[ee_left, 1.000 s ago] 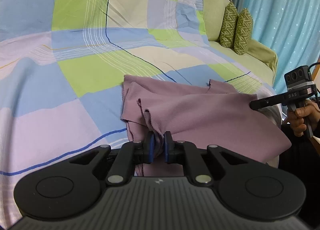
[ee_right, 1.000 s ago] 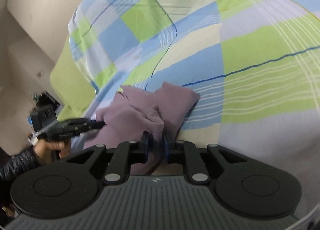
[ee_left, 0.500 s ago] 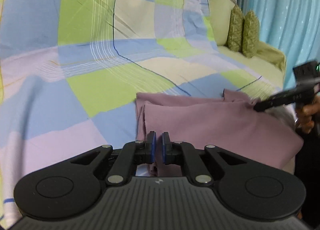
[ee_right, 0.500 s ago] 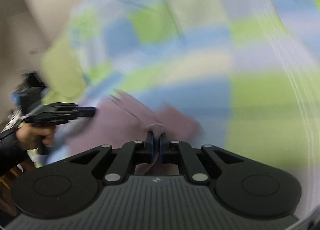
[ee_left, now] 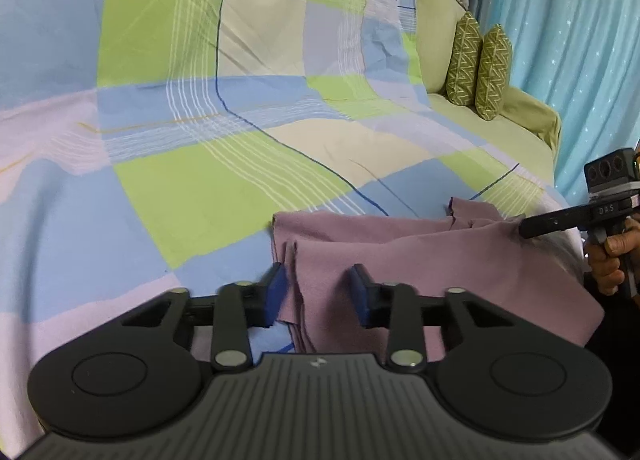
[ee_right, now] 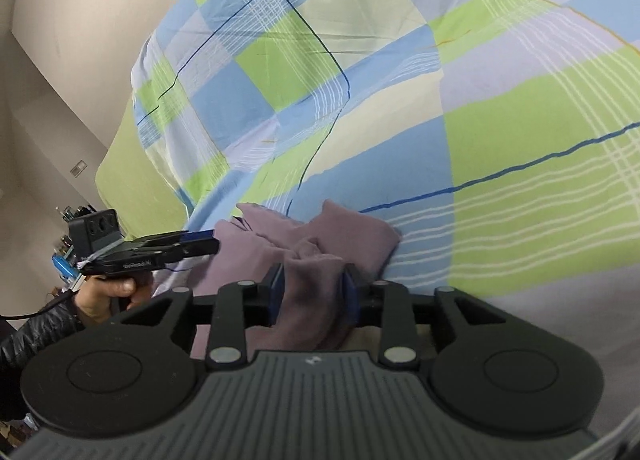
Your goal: Fold clothes
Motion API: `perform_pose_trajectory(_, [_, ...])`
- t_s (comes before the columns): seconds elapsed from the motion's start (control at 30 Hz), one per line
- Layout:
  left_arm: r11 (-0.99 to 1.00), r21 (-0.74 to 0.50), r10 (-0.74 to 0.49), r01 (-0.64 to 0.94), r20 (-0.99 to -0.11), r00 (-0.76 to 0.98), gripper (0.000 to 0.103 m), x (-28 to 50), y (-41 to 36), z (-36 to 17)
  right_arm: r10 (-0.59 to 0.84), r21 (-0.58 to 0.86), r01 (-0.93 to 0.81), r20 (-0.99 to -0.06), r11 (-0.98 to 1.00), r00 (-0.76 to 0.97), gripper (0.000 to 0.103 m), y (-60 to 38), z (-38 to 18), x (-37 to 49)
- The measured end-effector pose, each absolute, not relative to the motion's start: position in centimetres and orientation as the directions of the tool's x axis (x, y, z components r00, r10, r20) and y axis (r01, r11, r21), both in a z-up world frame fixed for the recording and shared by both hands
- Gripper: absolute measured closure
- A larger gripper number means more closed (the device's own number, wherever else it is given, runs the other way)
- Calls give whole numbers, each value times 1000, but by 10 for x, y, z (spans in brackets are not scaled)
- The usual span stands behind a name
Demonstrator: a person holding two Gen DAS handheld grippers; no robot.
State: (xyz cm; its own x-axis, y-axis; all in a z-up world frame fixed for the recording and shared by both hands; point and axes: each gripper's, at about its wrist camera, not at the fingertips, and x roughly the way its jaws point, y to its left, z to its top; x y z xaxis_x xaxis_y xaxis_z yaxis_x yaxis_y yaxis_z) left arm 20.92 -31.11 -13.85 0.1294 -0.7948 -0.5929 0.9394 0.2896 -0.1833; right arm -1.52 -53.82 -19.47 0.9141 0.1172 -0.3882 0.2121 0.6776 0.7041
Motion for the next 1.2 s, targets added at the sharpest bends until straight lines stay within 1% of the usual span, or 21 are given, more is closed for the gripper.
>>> perform_pose_trajectory(0.07, [248,-145,-816,958,-564,126,97,196,-304,-133,97,667,212,-394,715,914,97,-531,-187,-15])
perform_pose_trajectory(0.1, [229,-137,-824,964,-554,117,97,193,-302,-132,90,640,200,-390,742,916,97,-525,-181,-16])
perform_pose_trajectory(0.13, [161,-105,-851,981,-519,84,97,179,-291,-126,93,602,170,-380,780,920,98,-517,-173,-17])
perform_pose_trajectory(0.23, [141,-62,-854,988,-513,90,97,165,-279,-125,136,502,67,-357,862,924,98,-494,-155,-20])
perform_pose_trajectory(0.3, [154,-50,-853,987,-510,108,97,165,-276,-125,152,436,30,-377,899,914,98,-481,-149,-22])
perform_pose_trajectory(0.4, [182,-30,-863,983,-484,145,100,170,-278,-119,141,425,42,-391,904,910,98,-482,-149,-23])
perform_pose_trajectory(0.5, [189,-12,-873,982,-460,163,100,177,-286,-111,115,413,47,-359,910,926,98,-487,-141,-26])
perform_pose_trajectory(0.57, [181,-24,-866,983,-477,148,100,184,-295,-110,108,396,37,-336,918,936,98,-490,-134,-27])
perform_pose_trajectory(0.67, [181,-63,-844,981,-522,122,99,194,-304,-117,119,430,51,-359,902,926,98,-498,-143,-21])
perform_pose_trajectory(0.77, [203,-98,-818,974,-563,114,79,204,-307,-126,138,484,76,-391,872,910,98,-504,-161,-19])
perform_pose_trajectory(0.8, [207,-104,-814,973,-570,112,67,206,-307,-128,143,510,83,-389,856,910,98,-507,-166,-20])
perform_pose_trajectory(0.83, [210,-108,-810,972,-575,111,63,208,-307,-130,145,536,92,-383,839,913,98,-509,-171,-22])
perform_pose_trajectory(1.0, [189,-106,-808,976,-582,93,63,210,-307,-133,140,610,118,-358,784,923,96,-514,-184,-29])
perform_pose_trajectory(1.07, [152,-94,-804,984,-590,68,66,207,-310,-134,140,613,117,-355,781,924,96,-513,-184,-30])
perform_pose_trajectory(1.1, [138,-88,-800,987,-597,59,80,204,-312,-135,144,617,114,-353,779,924,94,-514,-185,-28])
perform_pose_trajectory(1.13, [121,-66,-794,991,-605,57,97,199,-314,-136,143,618,117,-355,778,924,94,-514,-185,-27])
perform_pose_trajectory(1.2, [99,-35,-796,994,-602,59,100,189,-312,-135,134,616,129,-363,777,922,93,-513,-185,-24])
